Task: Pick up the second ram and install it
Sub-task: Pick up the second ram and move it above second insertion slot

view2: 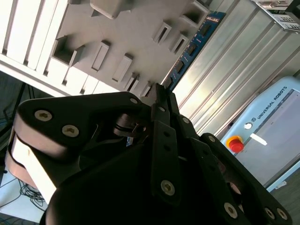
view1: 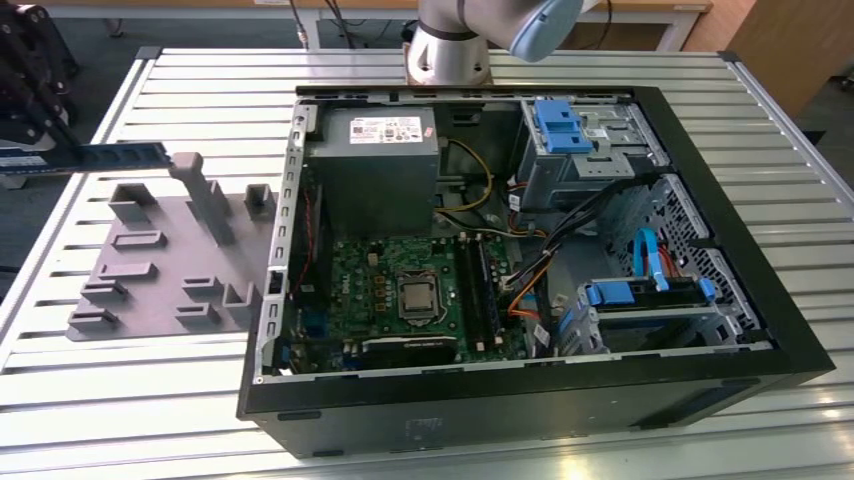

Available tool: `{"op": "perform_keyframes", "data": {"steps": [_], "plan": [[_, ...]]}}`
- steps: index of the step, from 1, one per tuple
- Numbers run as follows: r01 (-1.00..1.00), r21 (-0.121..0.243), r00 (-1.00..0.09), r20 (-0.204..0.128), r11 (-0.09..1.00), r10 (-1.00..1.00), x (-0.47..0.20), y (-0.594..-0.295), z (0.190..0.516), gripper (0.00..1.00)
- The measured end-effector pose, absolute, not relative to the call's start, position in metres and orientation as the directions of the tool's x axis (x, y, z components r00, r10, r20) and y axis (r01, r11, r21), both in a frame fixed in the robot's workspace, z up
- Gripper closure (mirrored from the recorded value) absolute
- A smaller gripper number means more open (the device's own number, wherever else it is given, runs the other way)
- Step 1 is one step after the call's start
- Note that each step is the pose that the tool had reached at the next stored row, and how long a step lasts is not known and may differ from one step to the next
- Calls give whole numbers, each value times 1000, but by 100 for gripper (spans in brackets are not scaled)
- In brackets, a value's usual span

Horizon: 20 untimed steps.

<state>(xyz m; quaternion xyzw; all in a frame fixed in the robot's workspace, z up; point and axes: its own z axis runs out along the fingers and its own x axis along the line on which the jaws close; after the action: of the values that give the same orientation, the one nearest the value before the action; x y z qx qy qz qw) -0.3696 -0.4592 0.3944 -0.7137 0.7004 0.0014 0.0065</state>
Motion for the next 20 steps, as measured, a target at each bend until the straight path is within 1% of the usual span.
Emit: {"op": "perform_keyframes", "data": {"steps": [20], "plan": [[-1000,-7,19,-11,-19,-1000,-360,-459,394,86]]}}
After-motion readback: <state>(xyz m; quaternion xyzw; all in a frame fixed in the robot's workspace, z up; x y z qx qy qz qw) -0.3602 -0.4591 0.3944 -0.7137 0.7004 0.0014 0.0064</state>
